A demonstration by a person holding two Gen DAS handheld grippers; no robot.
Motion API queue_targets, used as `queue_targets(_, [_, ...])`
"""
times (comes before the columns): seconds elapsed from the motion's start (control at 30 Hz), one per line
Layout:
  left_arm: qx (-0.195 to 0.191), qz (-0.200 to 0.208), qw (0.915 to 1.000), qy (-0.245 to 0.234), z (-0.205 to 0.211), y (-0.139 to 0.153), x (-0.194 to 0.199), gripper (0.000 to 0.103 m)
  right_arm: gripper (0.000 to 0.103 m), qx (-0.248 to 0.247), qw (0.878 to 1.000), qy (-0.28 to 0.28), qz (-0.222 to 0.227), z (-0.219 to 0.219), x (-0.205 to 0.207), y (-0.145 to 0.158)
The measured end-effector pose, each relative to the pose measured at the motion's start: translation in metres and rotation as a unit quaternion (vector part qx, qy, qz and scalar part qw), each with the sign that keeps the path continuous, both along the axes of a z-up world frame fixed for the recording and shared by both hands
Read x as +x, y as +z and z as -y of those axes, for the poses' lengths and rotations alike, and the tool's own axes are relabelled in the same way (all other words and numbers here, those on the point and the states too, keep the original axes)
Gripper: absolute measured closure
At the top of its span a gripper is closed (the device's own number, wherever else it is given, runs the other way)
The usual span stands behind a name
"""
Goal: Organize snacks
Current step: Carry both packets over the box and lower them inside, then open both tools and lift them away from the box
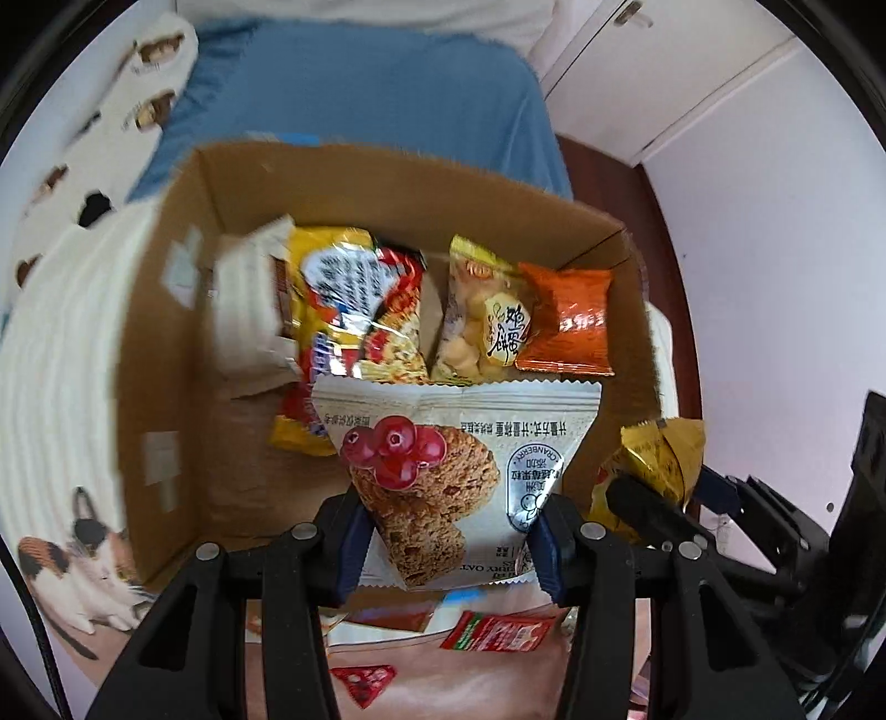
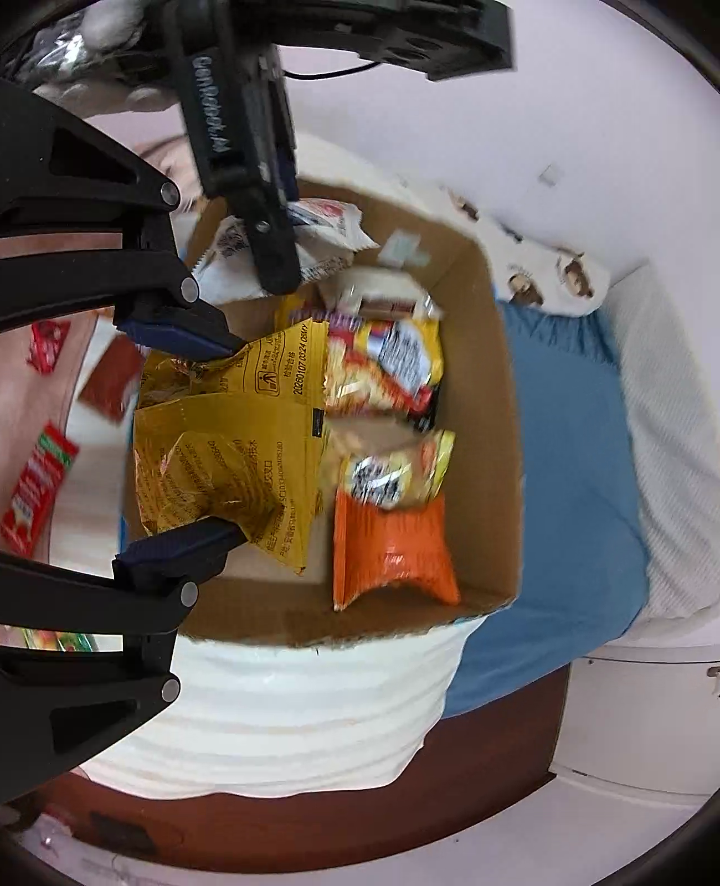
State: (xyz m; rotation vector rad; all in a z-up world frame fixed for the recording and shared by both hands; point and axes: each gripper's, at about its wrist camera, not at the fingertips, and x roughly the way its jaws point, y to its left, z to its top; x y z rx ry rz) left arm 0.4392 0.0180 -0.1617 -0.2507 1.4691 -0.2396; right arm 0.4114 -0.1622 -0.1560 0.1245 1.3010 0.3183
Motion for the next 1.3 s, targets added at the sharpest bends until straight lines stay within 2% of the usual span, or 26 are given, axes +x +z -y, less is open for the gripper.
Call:
queue_targets(0.23, [0.012,-0.044,0.9987,-0.025,0.022,-0.040,0.012,0.057,0.047,-0.013,0.999,0.005,-0.045,0.013,0.018,-0.042])
queue_targets(0.33, [0.016,-0.072,0.9968,-0.033,0.025,-0.054,0.016,0.055,0.041,-0.017,0.998,0.008,-0.064,0.014,0.021,-0.057])
queue_targets(0.37, [0.012,-0.072,0.9968,-0.032,0.024,-0.056,0.016,0.053,0.025,-0.026,0.997,0.014,-0.076,0.013,0.023,-0.062])
queue_targets(0.43, [0.016,-0.066,0.9973,-0.028,0.019,-0.057,0.018,0.022,0.007,-0.034,0.996,0.014,-0.084,0.013,0.024,-0.066])
queue_targets(0.47, [0.017,-0.064,0.9975,-0.024,0.016,-0.057,0.020,0.017,0.007,-0.036,0.996,0.019,-0.084,0.012,0.024,-0.067])
queue_targets(0.67, [0.028,-0.048,0.9984,-0.010,0.002,-0.046,0.023,0.015,0.007,-0.051,0.994,0.030,-0.088,0.010,0.025,-0.067])
queue_targets(0.9, [0.065,0.011,0.9978,-0.006,-0.009,-0.016,0.010,0.014,0.007,-0.057,0.996,0.005,-0.061,0.013,0.015,-0.045])
queue_targets(1.07, [0.071,0.061,0.9956,0.004,-0.015,0.009,-0.016,0.014,0.007,-0.049,0.998,-0.008,-0.031,0.012,-0.001,-0.027])
queue_targets(1.3, [0.105,0.140,0.9843,0.026,-0.016,0.034,-0.059,0.014,0.007,-0.047,0.998,-0.035,0.035,0.015,-0.042,0.004])
